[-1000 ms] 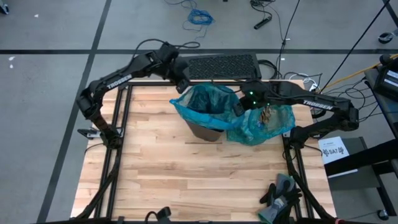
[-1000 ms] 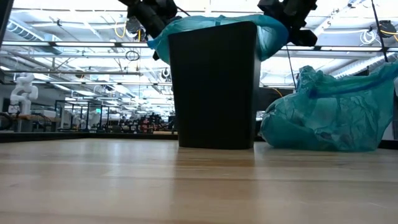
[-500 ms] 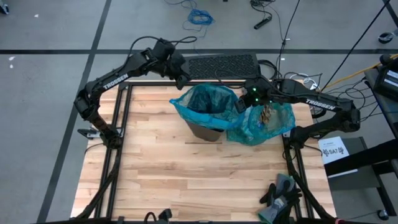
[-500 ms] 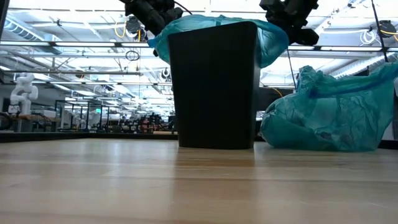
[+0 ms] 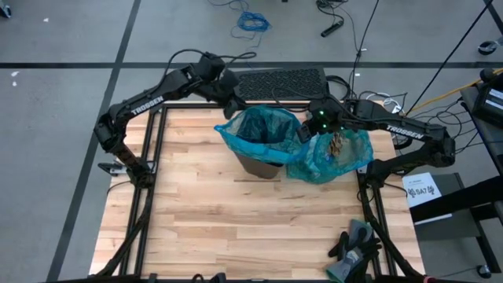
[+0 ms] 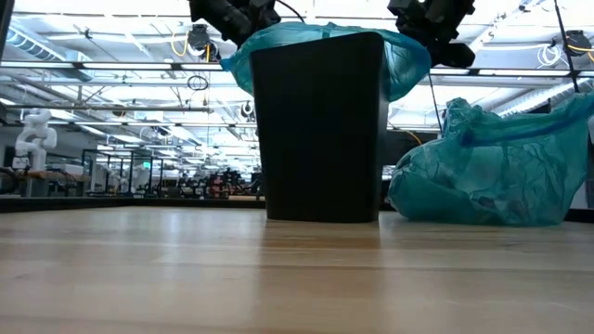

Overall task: Place trash/remove bag and relplace
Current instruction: Put the blue trash bag into the black trash bin

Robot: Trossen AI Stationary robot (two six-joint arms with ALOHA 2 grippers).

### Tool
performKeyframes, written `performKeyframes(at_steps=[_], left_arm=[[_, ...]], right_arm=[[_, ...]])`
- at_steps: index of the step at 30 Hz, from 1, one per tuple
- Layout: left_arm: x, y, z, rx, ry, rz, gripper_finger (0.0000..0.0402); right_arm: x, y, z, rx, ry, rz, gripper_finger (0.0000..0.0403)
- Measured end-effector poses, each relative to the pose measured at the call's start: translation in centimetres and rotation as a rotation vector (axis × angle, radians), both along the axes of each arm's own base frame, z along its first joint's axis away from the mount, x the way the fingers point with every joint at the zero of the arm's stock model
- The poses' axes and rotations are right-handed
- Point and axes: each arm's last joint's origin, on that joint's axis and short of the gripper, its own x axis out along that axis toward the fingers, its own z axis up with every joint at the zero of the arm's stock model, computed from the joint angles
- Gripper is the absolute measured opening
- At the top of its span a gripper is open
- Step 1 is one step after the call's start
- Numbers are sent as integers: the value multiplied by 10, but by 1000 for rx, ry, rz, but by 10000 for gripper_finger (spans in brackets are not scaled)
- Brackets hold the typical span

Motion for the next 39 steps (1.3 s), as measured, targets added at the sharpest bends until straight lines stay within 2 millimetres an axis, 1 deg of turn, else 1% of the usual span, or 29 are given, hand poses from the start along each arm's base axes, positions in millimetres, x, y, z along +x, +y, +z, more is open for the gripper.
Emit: performKeyframes(at_steps=[5, 9, 12, 17, 23, 27, 30, 31, 39], left_arm=[[1, -7, -5, 61, 84, -4, 129], [2, -8, -10, 133, 172, 72, 129], [3, -6, -9, 154, 156, 61, 124], [4, -9, -8, 129, 132, 23, 101], [7, -10, -9, 145, 133, 12, 80], [14, -5, -21, 162, 178, 17, 58], [20, -1, -31, 143, 206, 13, 17], [23, 0, -34, 139, 209, 13, 9], [35, 6, -52, 109, 232, -6, 3]], right_arm=[[-1, -1, 0, 0, 0, -7, 137], [-1, -1, 0, -1, 0, -7, 137], [-1, -1, 0, 0, 0, -7, 137], [-1, -1, 0, 0, -1, -8, 137], [0, -2, 0, 1, -2, -10, 137], [0, -1, 0, 9, -10, -22, 137], [0, -1, 0, 12, -12, -28, 137], [0, -1, 0, 12, -12, -28, 137], [0, -2, 0, 12, -13, -28, 137]])
